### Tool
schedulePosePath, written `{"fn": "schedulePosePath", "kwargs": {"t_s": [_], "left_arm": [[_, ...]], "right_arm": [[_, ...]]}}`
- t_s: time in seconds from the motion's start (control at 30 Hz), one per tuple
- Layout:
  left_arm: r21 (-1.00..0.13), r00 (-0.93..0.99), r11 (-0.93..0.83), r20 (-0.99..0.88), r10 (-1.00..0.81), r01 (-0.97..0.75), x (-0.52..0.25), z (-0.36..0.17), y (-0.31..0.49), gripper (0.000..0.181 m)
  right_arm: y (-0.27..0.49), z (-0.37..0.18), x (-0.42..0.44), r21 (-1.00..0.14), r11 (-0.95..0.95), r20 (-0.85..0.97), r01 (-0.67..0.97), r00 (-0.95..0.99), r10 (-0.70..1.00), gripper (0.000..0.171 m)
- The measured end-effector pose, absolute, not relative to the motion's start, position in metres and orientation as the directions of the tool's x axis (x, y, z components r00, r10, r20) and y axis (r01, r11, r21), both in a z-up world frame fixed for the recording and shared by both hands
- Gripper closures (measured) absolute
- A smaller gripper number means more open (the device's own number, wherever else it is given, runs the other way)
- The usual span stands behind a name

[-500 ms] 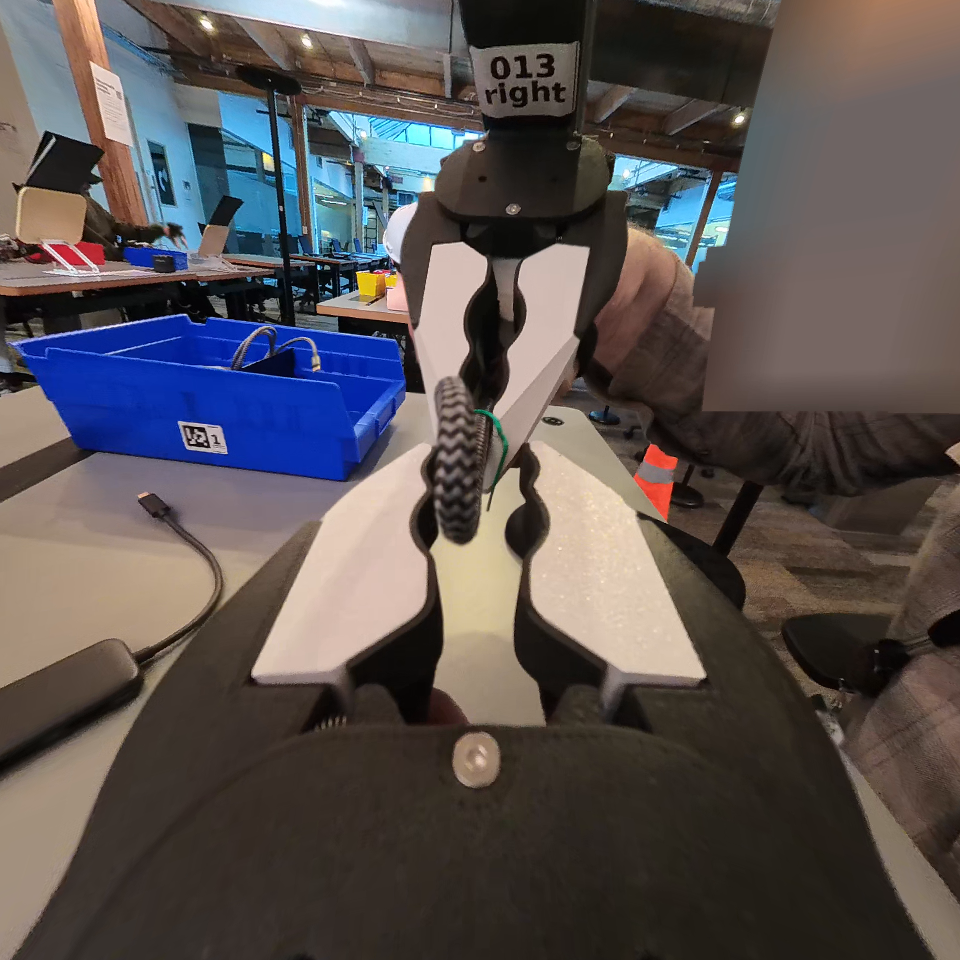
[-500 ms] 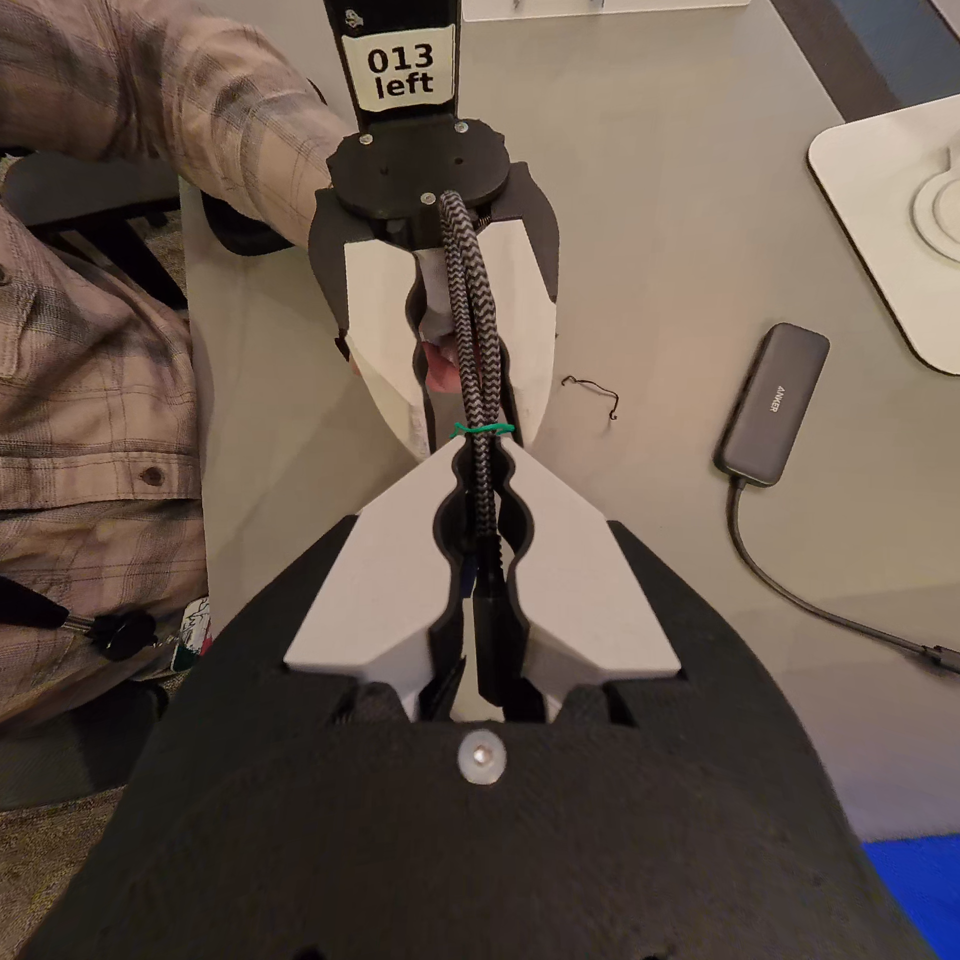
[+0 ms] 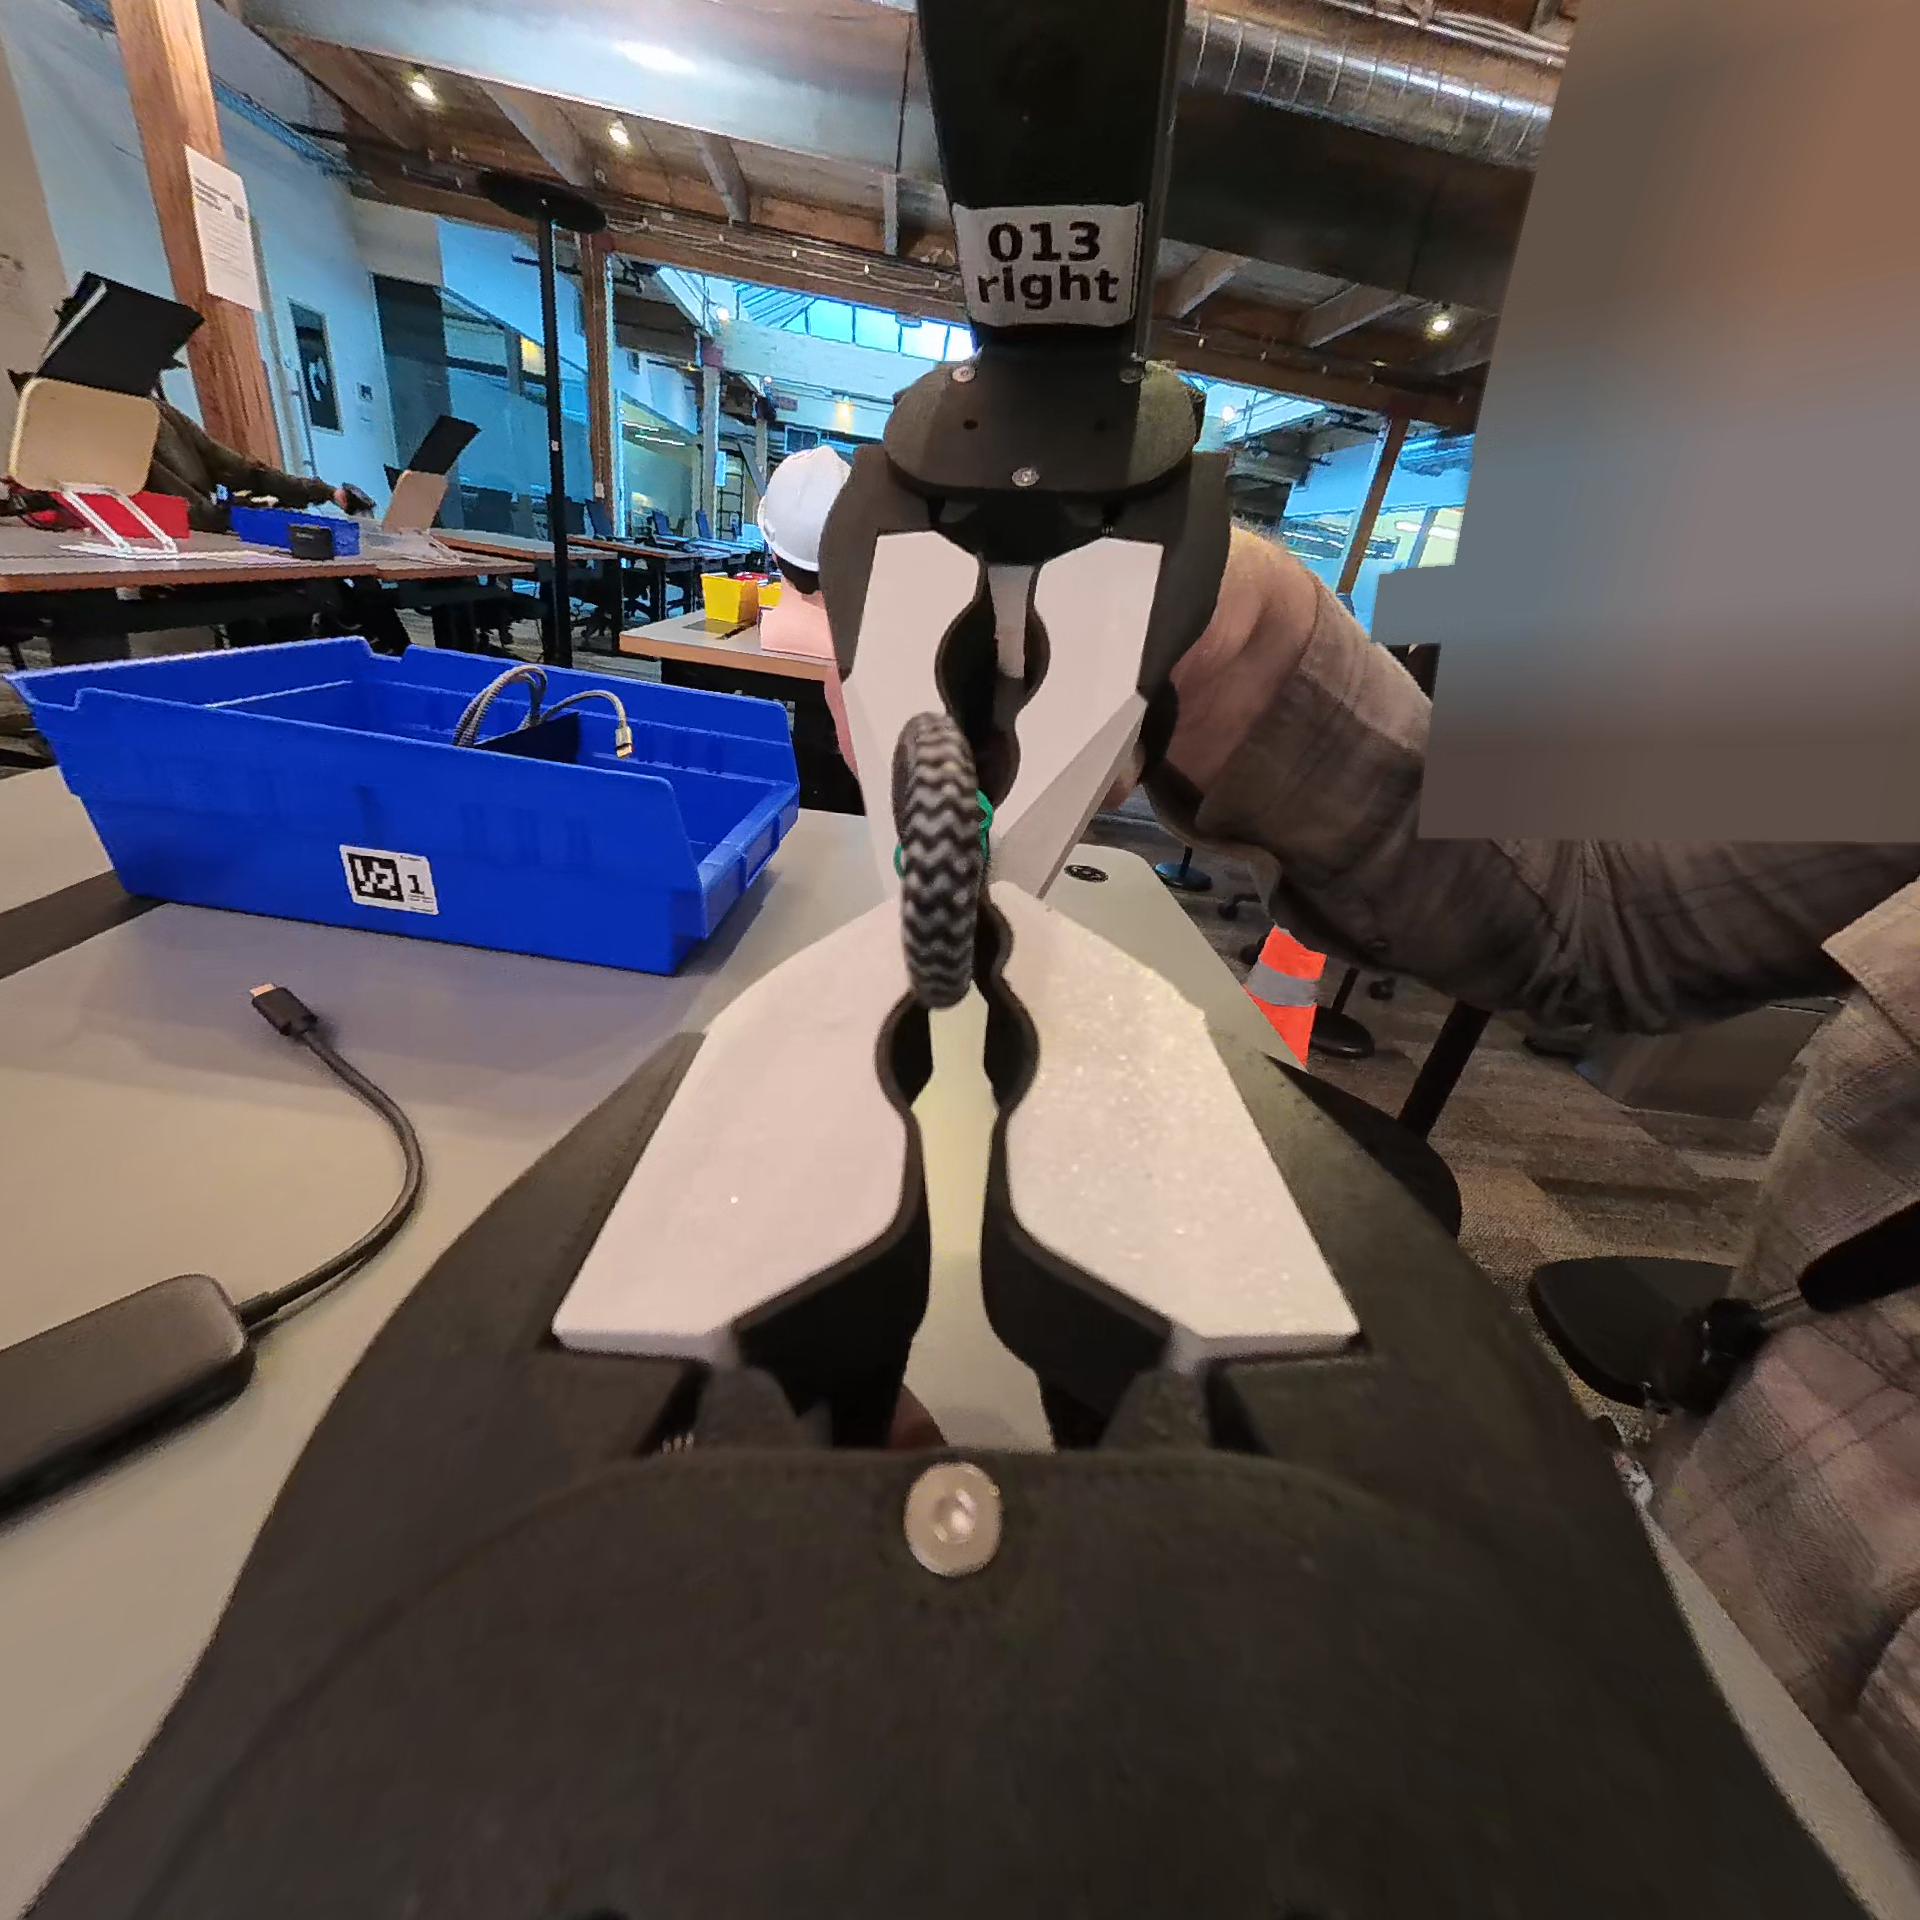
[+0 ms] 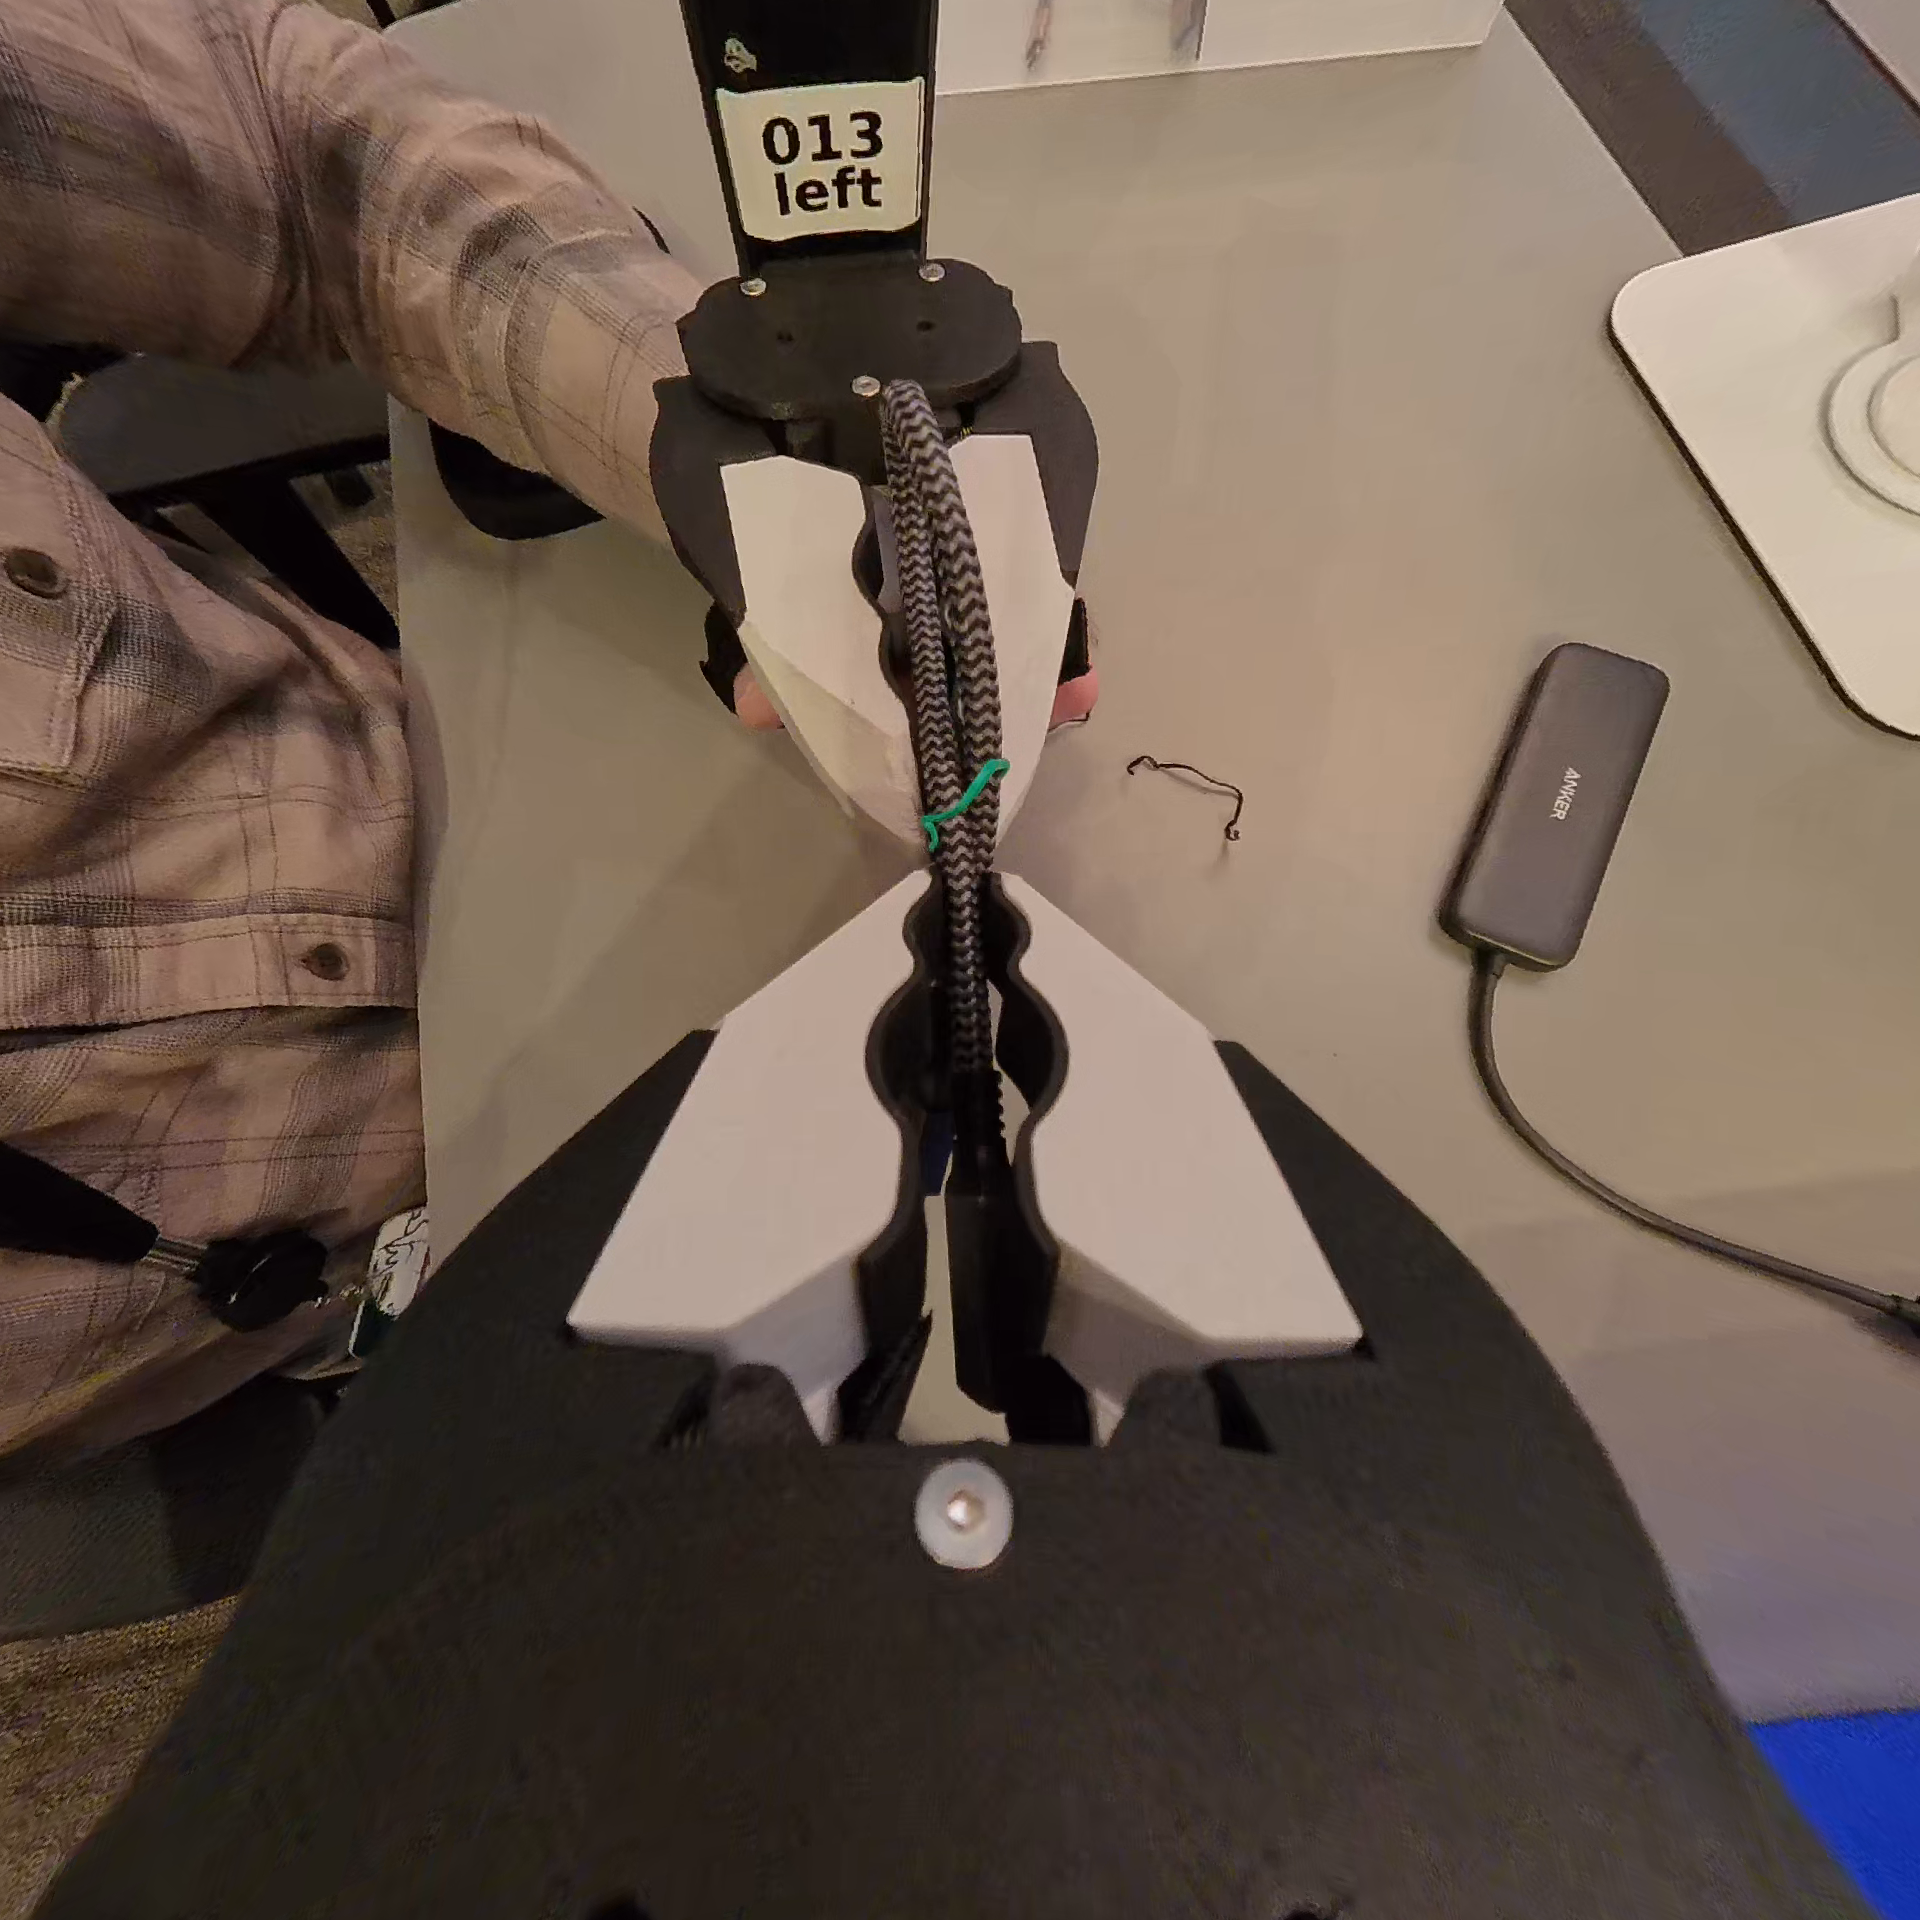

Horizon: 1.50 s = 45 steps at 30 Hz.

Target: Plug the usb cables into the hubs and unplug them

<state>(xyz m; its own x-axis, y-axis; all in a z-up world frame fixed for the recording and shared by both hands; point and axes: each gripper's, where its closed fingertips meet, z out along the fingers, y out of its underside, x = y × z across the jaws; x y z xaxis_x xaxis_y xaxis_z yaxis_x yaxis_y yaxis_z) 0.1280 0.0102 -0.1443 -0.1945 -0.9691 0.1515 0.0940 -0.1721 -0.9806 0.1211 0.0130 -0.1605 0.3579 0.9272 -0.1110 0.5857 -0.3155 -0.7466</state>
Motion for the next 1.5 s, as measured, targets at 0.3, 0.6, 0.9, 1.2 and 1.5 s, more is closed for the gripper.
{"fn": "schedulePosePath", "kwargs": {"t_s": [0.3, 0.6, 0.9, 1.2, 1.5], "left_arm": [[-0.984, -0.183, -0.155, 0.136, -0.974, 0.089, 0.129, -0.145, 0.011, 0.169], [-0.984, -0.178, -0.152, 0.134, -0.975, 0.092, 0.128, -0.145, 0.011, 0.161], [-0.984, -0.172, -0.152, 0.133, -0.976, 0.098, 0.129, -0.145, 0.013, 0.153], [-0.985, -0.224, -0.131, 0.104, -0.969, 0.108, 0.128, -0.143, 0.005, 0.154], [-0.982, -0.298, -0.158, 0.121, -0.947, 0.104, 0.127, -0.141, -0.004, 0.142]], "right_arm": [[0.011, -0.16, 0.121, -0.746, -0.312, -0.109, 0.589, 0.354, 0.929, 0.168], [0.01, -0.159, 0.119, -0.749, -0.315, -0.116, 0.583, 0.352, 0.929, 0.168], [0.008, -0.158, 0.119, -0.754, -0.315, -0.125, 0.577, 0.345, 0.93, 0.168], [0.004, -0.157, 0.116, -0.761, -0.305, -0.134, 0.572, 0.322, 0.937, 0.169], [-0.001, -0.153, 0.112, -0.776, -0.287, -0.146, 0.562, 0.284, 0.948, 0.168]]}}
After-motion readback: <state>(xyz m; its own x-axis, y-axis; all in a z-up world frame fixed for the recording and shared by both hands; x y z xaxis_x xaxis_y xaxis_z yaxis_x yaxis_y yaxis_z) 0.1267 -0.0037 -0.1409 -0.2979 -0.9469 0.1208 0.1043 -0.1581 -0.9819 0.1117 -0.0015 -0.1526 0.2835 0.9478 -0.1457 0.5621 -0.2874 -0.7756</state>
